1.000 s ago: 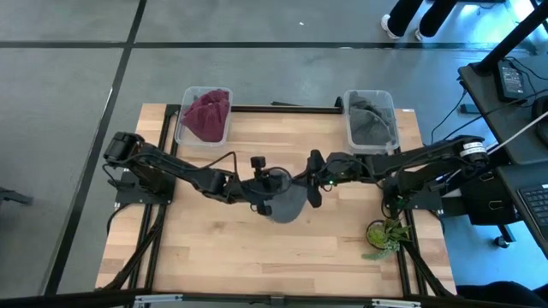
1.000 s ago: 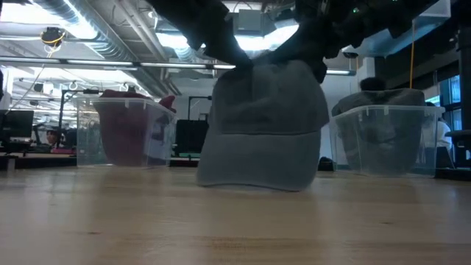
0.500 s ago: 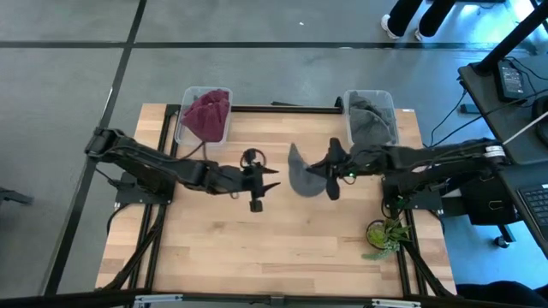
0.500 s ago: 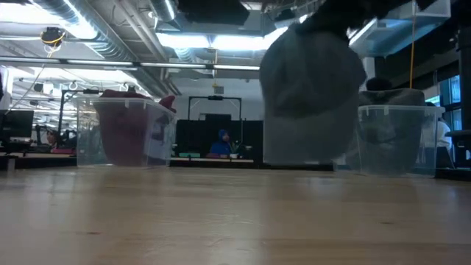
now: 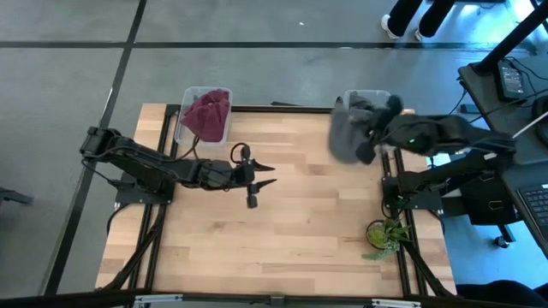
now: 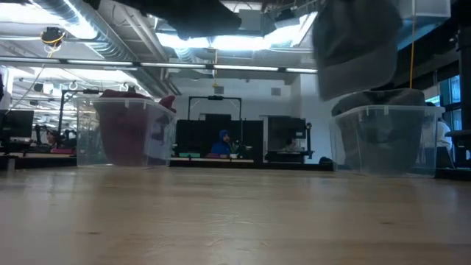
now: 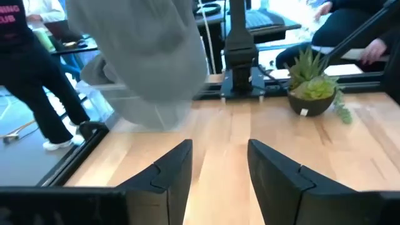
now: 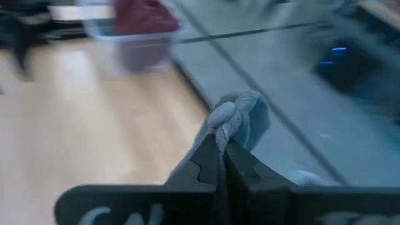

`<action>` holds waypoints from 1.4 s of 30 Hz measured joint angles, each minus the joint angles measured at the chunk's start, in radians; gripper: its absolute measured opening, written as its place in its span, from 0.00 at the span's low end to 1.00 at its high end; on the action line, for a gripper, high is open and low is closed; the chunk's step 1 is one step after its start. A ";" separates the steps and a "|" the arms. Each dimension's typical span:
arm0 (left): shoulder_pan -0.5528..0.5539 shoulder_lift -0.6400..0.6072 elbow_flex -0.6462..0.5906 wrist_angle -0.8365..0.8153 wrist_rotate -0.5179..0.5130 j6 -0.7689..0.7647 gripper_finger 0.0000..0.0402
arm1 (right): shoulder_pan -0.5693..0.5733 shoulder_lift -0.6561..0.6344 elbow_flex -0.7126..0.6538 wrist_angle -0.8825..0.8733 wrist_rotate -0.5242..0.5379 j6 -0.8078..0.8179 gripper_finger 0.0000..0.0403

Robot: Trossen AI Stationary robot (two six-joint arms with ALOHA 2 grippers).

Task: Pick & Place hat
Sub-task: Put the gray cap into the right transparent bin

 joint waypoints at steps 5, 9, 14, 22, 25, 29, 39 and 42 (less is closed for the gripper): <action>0.017 0.000 -0.029 0.018 -0.001 -0.015 0.38 | 0.000 0.001 0.116 -0.158 0.186 -0.090 0.01; 0.035 0.000 -0.030 0.023 -0.001 -0.026 0.38 | -0.001 -0.003 0.119 -0.202 0.235 -0.186 0.01; 0.042 0.000 -0.031 0.018 -0.001 -0.049 0.37 | -0.010 -0.003 0.041 -0.272 0.294 -0.201 0.01; 0.042 0.000 -0.031 0.017 -0.001 -0.053 0.38 | -0.028 -0.044 -0.110 -0.286 0.462 -0.219 0.01; 0.042 0.000 -0.031 0.017 -0.001 -0.053 0.37 | -0.029 -0.060 -0.094 -0.278 0.507 -0.234 0.01; 0.042 0.000 -0.031 0.017 -0.002 -0.052 0.38 | -0.029 -0.086 -0.066 -0.273 0.539 -0.245 0.01; 0.042 0.000 -0.031 0.016 -0.002 -0.050 0.37 | -0.029 -0.142 -0.188 -0.287 0.515 -0.162 0.01; 0.042 0.000 -0.031 0.016 -0.002 -0.050 0.38 | -0.029 -0.142 -0.197 -0.283 0.481 -0.121 0.01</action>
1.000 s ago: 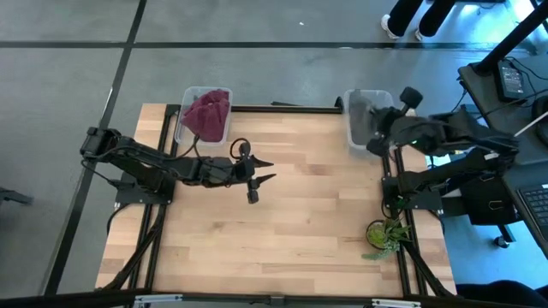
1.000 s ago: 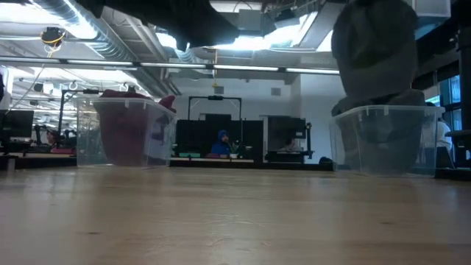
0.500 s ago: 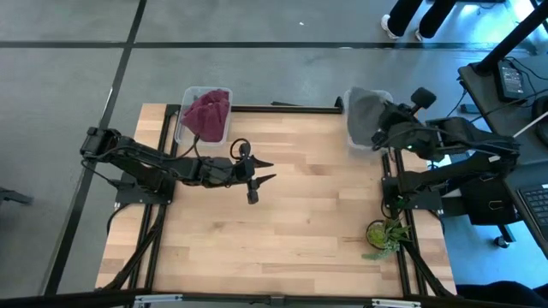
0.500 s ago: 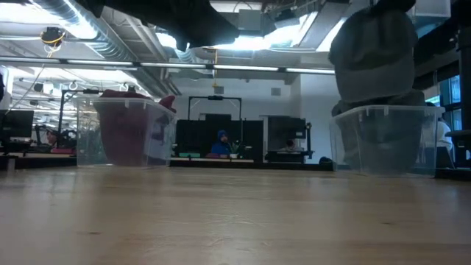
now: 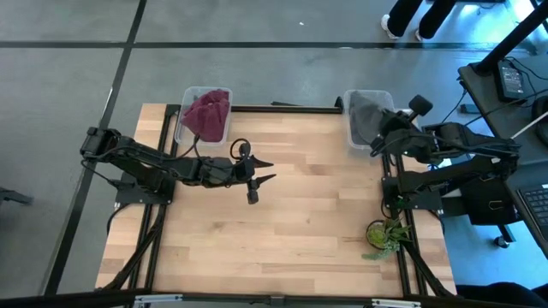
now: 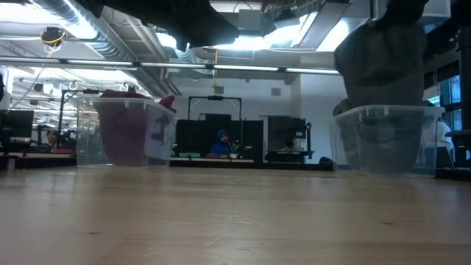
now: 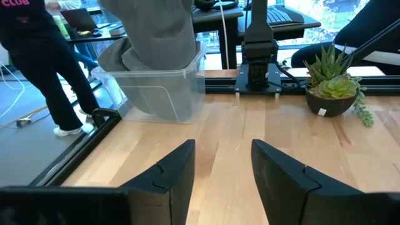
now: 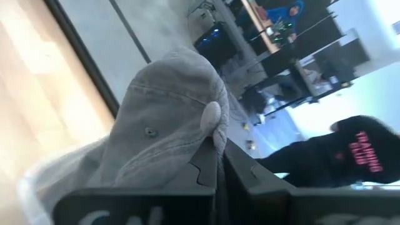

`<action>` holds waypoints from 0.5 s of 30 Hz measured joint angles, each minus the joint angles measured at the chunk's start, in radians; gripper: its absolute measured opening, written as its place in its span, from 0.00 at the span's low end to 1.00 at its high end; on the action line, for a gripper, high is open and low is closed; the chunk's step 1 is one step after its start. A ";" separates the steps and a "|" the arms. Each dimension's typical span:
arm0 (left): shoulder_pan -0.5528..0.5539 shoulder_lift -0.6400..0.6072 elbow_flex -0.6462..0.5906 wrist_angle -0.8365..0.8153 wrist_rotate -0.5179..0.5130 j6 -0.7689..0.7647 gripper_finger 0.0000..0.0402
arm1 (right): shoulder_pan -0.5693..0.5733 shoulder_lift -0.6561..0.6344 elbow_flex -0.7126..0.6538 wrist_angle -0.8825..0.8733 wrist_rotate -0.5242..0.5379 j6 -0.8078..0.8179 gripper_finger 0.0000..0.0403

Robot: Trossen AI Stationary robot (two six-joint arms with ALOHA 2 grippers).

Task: Pick & Place hat
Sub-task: Put the gray cap into the right transparent bin

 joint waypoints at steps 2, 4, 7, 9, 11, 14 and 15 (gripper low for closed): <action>0.000 0.000 0.000 0.000 0.000 0.000 0.38 | 0.000 0.000 0.000 0.009 -0.021 0.026 0.01; 0.000 0.000 0.000 0.000 0.000 0.000 0.38 | 0.000 0.000 0.001 0.015 -0.022 0.038 0.01; 0.000 0.000 0.000 0.000 -0.004 0.000 0.37 | 0.000 0.002 0.038 0.034 -0.022 0.047 0.01; 0.000 0.000 0.000 -0.002 -0.015 0.000 0.37 | 0.000 0.000 0.068 0.052 -0.038 0.048 0.01; 0.000 0.000 0.000 -0.012 -0.021 0.000 0.37 | 0.000 -0.001 0.092 0.059 -0.060 0.059 0.01; 0.000 0.000 0.000 -0.022 -0.021 0.000 0.38 | 0.000 -0.001 0.096 0.055 -0.080 0.095 0.01; 0.000 0.000 0.000 -0.022 -0.021 0.000 0.38 | 0.000 -0.001 0.093 0.051 -0.090 0.109 0.01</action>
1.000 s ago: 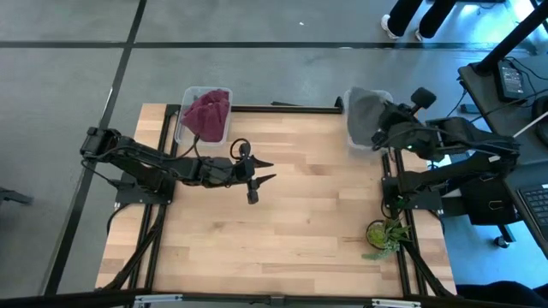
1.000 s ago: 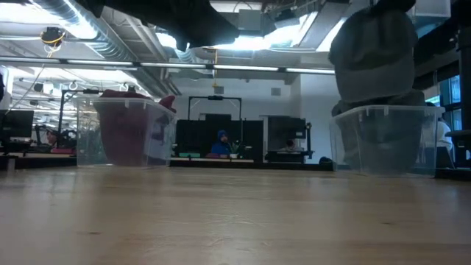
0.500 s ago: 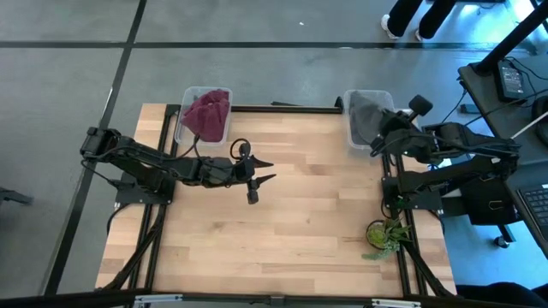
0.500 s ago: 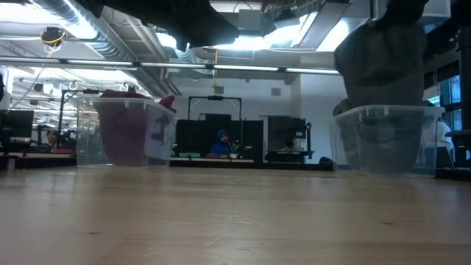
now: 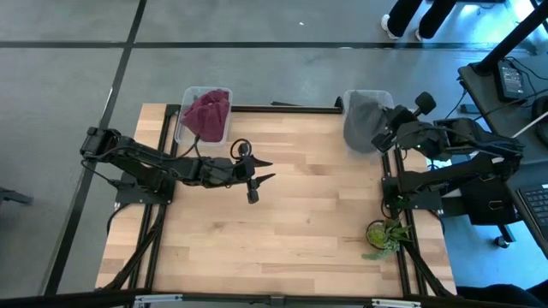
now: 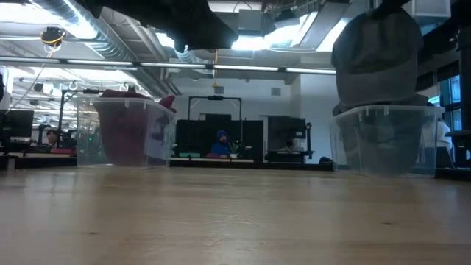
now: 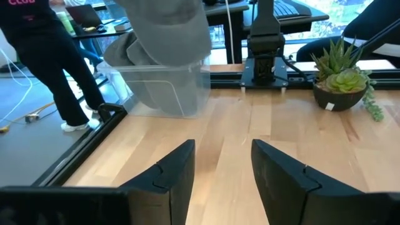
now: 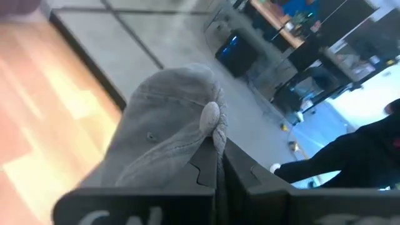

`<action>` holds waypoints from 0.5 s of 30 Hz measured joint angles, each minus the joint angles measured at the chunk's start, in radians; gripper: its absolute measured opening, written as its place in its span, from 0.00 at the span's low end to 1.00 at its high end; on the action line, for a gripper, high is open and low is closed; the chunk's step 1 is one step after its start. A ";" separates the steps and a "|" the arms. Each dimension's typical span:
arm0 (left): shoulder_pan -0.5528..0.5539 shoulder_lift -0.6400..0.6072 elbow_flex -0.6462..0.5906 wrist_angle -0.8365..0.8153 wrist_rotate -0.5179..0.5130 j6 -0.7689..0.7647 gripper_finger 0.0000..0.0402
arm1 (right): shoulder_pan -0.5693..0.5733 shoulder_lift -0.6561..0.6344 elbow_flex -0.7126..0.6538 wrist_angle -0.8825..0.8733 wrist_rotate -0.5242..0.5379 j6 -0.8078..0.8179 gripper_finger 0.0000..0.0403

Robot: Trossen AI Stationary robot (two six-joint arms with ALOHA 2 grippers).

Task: Pick & Place hat
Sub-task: Put the gray cap into the right transparent bin

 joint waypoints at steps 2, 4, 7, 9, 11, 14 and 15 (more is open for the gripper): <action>0.000 0.000 0.000 0.000 0.000 0.000 0.38 | 0.000 0.004 -0.009 -0.031 -0.020 0.024 0.01; 0.000 0.000 0.000 0.000 0.000 0.000 0.37 | 0.000 0.006 -0.024 -0.038 -0.013 0.036 0.01; 0.000 0.000 0.000 -0.001 0.000 0.000 0.37 | 0.000 0.007 -0.030 -0.034 0.049 0.024 0.01; 0.000 0.000 0.000 -0.005 0.000 0.000 0.37 | 0.000 0.004 -0.030 -0.012 0.090 0.014 0.01; 0.000 0.000 0.000 -0.010 0.000 0.000 0.38 | 0.000 -0.003 -0.030 -0.007 0.093 -0.007 0.01; 0.000 0.000 0.000 -0.010 0.000 0.000 0.38 | 0.000 -0.004 -0.030 -0.021 0.092 -0.010 0.01; 0.000 0.000 0.000 -0.010 0.000 0.000 0.38 | 0.000 -0.004 -0.030 -0.028 0.092 -0.010 0.01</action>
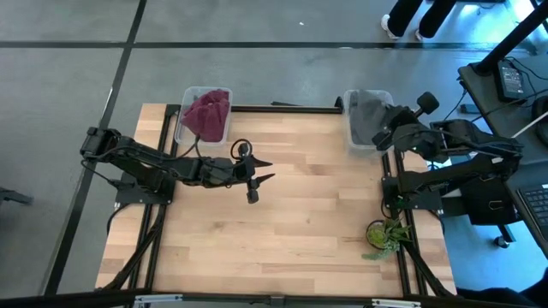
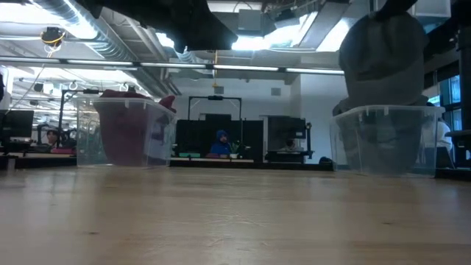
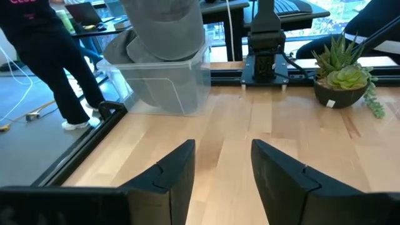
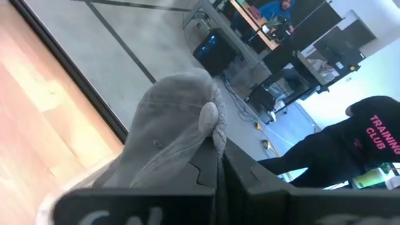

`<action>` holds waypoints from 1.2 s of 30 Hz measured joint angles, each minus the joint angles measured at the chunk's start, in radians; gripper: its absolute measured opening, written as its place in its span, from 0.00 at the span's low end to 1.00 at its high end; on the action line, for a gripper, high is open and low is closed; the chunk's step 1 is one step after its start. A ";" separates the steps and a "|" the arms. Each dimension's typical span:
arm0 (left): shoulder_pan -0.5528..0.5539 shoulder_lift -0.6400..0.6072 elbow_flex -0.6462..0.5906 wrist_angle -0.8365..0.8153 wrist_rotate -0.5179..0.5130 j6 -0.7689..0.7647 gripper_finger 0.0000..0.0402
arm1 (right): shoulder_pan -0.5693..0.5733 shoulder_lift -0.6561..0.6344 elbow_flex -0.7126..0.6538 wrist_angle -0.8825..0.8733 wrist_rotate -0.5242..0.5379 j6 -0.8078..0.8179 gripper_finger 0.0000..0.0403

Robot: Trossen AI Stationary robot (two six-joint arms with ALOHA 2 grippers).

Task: Pick & Place hat
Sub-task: Put the gray cap into the right transparent bin

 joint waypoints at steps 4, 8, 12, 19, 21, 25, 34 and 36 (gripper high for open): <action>0.000 0.000 0.000 0.000 0.000 0.000 0.37 | 0.000 0.000 0.000 -0.011 0.000 0.010 0.01; 0.000 0.000 0.000 0.000 0.000 0.000 0.38 | 0.000 0.001 0.000 -0.011 -0.027 0.047 0.01; 0.000 0.000 0.000 0.001 -0.001 0.000 0.38 | 0.000 0.000 -0.019 -0.011 -0.058 0.070 0.01; 0.000 0.000 0.000 -0.012 -0.001 0.000 0.37 | 0.000 0.001 -0.095 -0.006 -0.062 0.121 0.01; 0.000 0.000 0.000 -0.012 -0.001 0.000 0.38 | 0.000 -0.001 -0.119 -0.008 -0.062 0.147 0.01; 0.000 0.000 0.000 -0.012 -0.001 0.000 0.38 | 0.000 -0.011 -0.124 0.017 -0.102 0.163 0.01; 0.024 0.000 0.000 -0.034 -0.001 -0.009 0.38 | 0.000 -0.072 -0.035 0.088 -0.210 0.052 0.01; 0.036 0.000 0.000 -0.057 0.000 -0.028 0.38 | 0.000 -0.104 -0.033 0.085 -0.211 0.055 0.01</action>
